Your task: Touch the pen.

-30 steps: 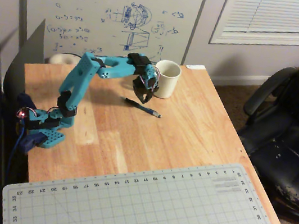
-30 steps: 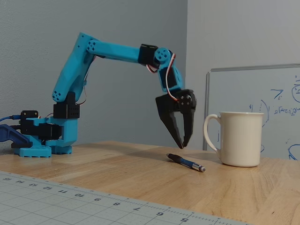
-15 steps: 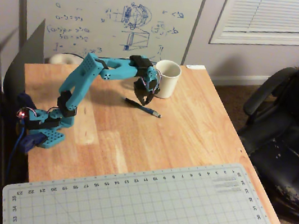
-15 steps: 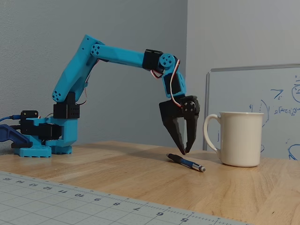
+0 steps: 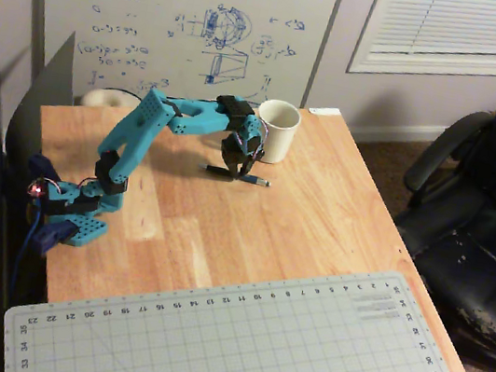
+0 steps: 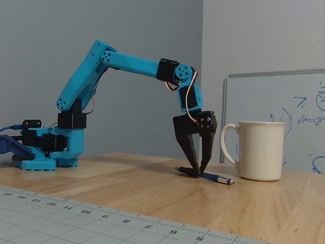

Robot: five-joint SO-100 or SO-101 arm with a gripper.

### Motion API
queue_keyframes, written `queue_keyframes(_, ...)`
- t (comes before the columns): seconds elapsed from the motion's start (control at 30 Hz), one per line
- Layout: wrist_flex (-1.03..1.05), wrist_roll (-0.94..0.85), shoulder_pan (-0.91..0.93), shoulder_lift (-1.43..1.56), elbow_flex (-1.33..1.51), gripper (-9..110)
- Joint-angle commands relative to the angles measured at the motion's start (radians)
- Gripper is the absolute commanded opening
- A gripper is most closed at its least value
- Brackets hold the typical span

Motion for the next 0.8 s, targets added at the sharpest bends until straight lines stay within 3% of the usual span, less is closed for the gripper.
queue_keyframes(0.0,0.003,0.008,0.003,0.034,-0.075,1)
queue_keyframes(0.77,-0.009,-0.008,0.025,0.097,-0.075,1)
